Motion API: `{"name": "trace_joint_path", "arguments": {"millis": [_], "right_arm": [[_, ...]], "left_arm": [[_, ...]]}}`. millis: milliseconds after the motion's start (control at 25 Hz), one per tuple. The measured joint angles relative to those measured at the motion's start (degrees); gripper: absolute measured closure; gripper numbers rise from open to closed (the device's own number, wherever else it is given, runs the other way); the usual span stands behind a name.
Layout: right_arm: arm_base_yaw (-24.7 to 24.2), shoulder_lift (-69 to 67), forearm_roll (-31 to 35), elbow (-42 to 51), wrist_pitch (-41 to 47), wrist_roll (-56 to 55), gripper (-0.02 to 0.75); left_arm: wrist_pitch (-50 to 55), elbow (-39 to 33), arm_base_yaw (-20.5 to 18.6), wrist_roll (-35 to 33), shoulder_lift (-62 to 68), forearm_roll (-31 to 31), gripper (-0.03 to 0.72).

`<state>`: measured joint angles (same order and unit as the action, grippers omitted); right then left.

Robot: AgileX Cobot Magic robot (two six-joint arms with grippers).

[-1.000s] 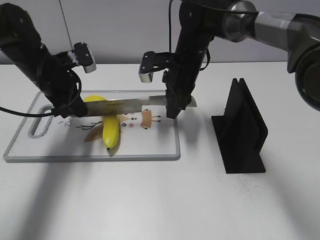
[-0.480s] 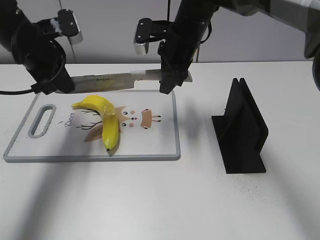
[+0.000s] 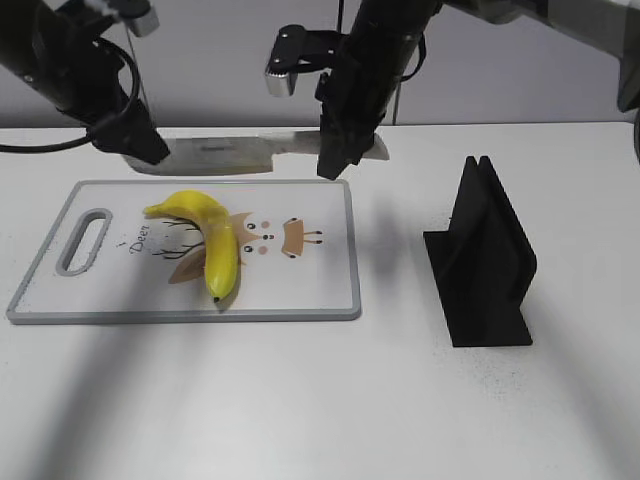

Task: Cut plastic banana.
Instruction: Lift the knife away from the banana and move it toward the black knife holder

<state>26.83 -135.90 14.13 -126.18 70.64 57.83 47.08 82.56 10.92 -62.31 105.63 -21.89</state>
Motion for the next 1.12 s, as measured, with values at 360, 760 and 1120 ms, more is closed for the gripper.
{"name": "trace_joint_path", "arguments": {"millis": [360,760,1120], "right_arm": [[-0.2,4.0,-0.6,0.0,-0.3,-8.7,0.573],[-0.2,13.8,-0.7,0.9,-0.2,-27.9,0.573],[-0.2,26.2,-4.2,13.7,-0.2,-47.7,0.573]], "left_arm": [[7.5,16.5,0.0,27.7,-0.1,13.8,0.030],[22.4,29.8,-4.6,51.2,-1.8,21.9,0.063],[22.6,18.0,-6.1,52.6,-14.1,19.5,0.095]]}}
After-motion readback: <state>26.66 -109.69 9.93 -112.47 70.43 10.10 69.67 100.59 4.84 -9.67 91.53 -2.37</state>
